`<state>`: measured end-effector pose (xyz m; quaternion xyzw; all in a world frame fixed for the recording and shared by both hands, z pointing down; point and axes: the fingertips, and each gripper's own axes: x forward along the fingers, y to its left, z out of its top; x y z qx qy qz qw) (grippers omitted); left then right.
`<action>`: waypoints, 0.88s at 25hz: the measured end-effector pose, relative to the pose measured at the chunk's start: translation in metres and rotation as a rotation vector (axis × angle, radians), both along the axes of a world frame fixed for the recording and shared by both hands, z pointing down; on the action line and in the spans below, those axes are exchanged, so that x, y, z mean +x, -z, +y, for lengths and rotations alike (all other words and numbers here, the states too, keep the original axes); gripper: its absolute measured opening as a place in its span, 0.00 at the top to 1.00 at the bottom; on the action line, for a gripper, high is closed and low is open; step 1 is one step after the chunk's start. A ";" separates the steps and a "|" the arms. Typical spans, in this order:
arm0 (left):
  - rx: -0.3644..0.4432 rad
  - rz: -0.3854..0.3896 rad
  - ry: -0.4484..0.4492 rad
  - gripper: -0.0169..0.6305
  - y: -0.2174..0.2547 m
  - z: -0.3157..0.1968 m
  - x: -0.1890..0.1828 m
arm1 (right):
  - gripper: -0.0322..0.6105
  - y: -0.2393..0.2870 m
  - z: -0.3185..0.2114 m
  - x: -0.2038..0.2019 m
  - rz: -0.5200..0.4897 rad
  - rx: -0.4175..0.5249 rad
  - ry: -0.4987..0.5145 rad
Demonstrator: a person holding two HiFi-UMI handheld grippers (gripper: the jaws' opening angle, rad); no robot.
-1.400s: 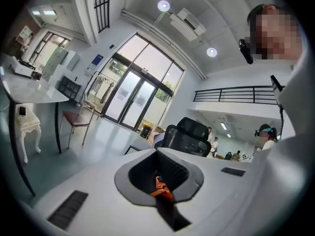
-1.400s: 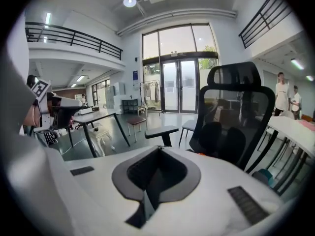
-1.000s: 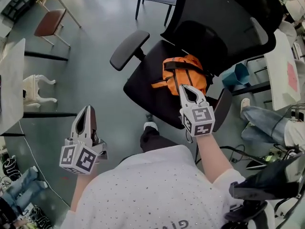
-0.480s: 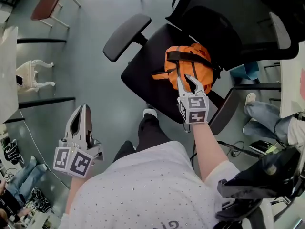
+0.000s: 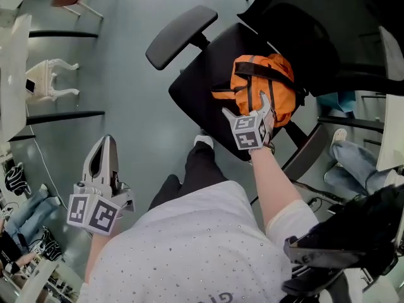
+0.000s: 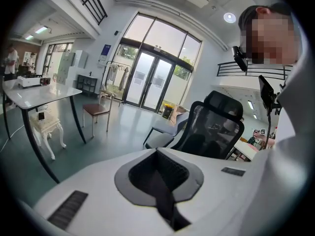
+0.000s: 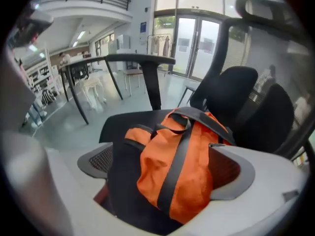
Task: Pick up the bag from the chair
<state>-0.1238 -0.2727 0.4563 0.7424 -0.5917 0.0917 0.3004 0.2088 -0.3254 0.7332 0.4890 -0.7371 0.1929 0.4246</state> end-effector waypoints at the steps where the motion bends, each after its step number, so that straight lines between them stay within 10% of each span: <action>1: -0.003 -0.003 0.006 0.96 -0.001 0.001 -0.001 | 0.01 -0.009 0.001 0.002 0.055 -0.009 0.026; 6: -0.018 0.008 0.042 0.96 -0.012 0.002 -0.007 | 0.00 -0.045 0.006 0.012 0.293 -0.070 0.089; 12: -0.023 -0.009 0.039 0.96 -0.014 0.006 -0.018 | 0.01 -0.035 -0.014 0.045 0.318 -0.052 -0.155; 20: 0.000 0.001 0.058 0.96 -0.003 0.007 -0.016 | 0.89 0.003 -0.023 0.102 0.176 -0.057 -0.414; 22: 0.018 -0.001 0.051 0.96 0.002 0.006 -0.013 | 0.92 0.002 -0.020 0.112 0.082 -0.108 -0.459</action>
